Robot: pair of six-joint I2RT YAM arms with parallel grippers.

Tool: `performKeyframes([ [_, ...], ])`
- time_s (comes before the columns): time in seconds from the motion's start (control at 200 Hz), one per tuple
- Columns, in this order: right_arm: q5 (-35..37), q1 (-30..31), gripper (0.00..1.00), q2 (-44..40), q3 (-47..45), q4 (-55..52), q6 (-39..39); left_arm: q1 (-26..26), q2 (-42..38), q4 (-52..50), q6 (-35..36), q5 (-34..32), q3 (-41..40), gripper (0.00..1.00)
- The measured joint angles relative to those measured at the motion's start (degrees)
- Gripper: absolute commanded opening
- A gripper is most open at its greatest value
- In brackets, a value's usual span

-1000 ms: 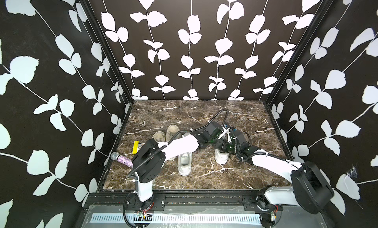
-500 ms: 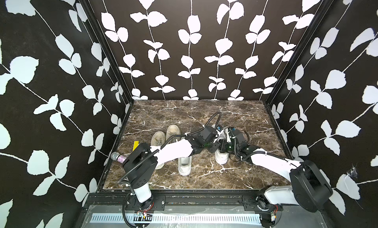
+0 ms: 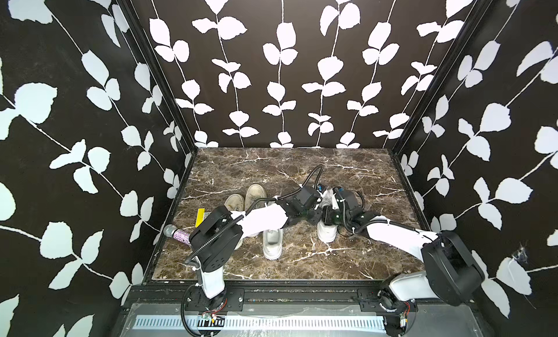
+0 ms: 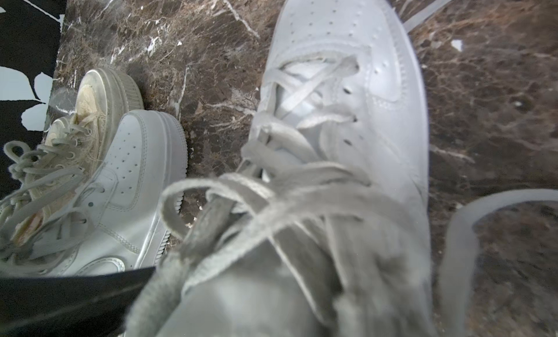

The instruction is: Remove the insole from the shoe

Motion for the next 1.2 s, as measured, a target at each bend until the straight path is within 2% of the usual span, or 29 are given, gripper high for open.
performKeyframes([
  [0.12,-1.05,-0.39,0.34,2.19,1.73,0.09,-0.15,0.09,0.0,-0.02,-0.33,0.2,-0.07,0.09],
  [0.275,-1.49,-0.44,0.34,4.87,4.28,-0.28,-0.17,1.01,-0.04,1.64,-1.27,-0.31,-1.14,0.0],
  [0.74,4.26,1.88,0.34,14.64,16.37,-12.57,0.33,2.19,-0.98,7.96,-2.95,-1.44,-5.27,0.0],
  [0.94,6.84,2.54,0.27,17.92,20.15,-16.81,2.1,2.6,-1.75,11.23,-4.79,-0.72,-7.76,0.0],
  [1.2,9.94,3.06,0.08,17.33,18.6,-14.64,4.48,2.69,-2.14,12.59,-5.86,-0.74,-8.74,0.0],
])
